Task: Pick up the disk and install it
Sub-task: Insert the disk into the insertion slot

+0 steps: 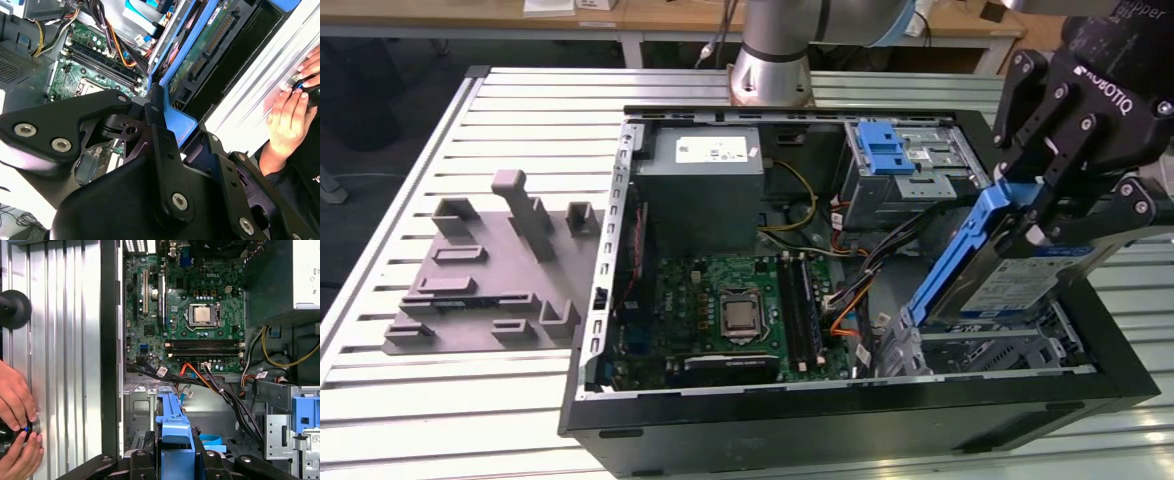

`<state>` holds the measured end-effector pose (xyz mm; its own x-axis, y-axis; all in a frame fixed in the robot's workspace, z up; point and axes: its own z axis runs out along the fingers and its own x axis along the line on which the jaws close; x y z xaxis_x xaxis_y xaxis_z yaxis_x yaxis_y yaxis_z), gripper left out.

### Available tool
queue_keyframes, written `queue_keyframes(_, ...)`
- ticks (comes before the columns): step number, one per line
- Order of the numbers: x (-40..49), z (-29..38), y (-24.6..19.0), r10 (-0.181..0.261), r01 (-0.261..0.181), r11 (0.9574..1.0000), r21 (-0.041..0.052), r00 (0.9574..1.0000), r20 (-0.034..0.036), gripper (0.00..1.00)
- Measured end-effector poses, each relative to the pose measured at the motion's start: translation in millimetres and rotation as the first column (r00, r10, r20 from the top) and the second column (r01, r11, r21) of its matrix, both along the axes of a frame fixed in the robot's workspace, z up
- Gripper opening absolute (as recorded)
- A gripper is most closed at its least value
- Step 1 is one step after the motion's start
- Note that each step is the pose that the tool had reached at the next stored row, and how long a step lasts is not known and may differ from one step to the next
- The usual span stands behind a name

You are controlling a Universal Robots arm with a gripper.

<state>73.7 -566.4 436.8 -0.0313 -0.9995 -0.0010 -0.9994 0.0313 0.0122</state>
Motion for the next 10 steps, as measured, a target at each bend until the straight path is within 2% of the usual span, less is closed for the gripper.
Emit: queue_keyframes(10, 0.0, -3.3, 0.0, 0.0, 0.0, 1.0, 0.0, 1.0, 0.0, 0.36)
